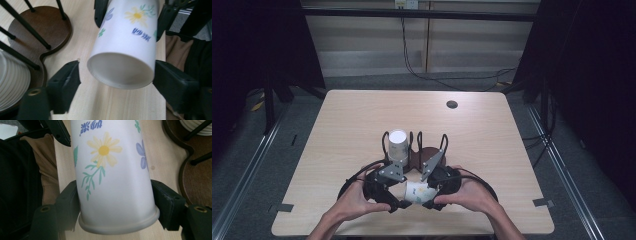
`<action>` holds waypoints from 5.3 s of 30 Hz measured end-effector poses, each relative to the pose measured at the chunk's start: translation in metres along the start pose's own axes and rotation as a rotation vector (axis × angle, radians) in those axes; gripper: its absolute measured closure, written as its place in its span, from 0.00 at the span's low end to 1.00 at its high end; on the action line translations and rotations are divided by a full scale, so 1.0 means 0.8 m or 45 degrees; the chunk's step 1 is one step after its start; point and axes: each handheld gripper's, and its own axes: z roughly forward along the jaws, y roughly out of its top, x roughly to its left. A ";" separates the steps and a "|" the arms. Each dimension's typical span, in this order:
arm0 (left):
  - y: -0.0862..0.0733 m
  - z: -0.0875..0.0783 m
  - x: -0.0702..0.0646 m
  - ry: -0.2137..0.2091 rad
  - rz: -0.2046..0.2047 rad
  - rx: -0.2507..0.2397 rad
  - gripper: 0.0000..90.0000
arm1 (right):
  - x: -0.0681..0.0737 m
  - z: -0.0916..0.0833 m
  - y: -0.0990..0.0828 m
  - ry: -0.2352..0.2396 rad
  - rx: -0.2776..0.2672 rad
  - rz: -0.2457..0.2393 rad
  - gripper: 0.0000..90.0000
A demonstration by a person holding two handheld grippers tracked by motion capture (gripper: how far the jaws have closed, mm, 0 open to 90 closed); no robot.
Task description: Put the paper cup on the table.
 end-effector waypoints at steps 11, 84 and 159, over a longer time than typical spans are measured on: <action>0.000 0.011 0.003 -0.046 0.020 0.047 0.33 | 0.000 0.012 0.006 0.025 0.037 -0.011 0.33; -0.022 -0.012 0.019 -0.034 -0.105 -0.147 0.41 | -0.011 -0.021 -0.039 0.022 -0.474 0.204 0.17; -0.017 -0.023 0.012 -0.126 -0.149 -0.480 0.40 | -0.020 -0.021 -0.051 0.194 -1.013 0.257 0.27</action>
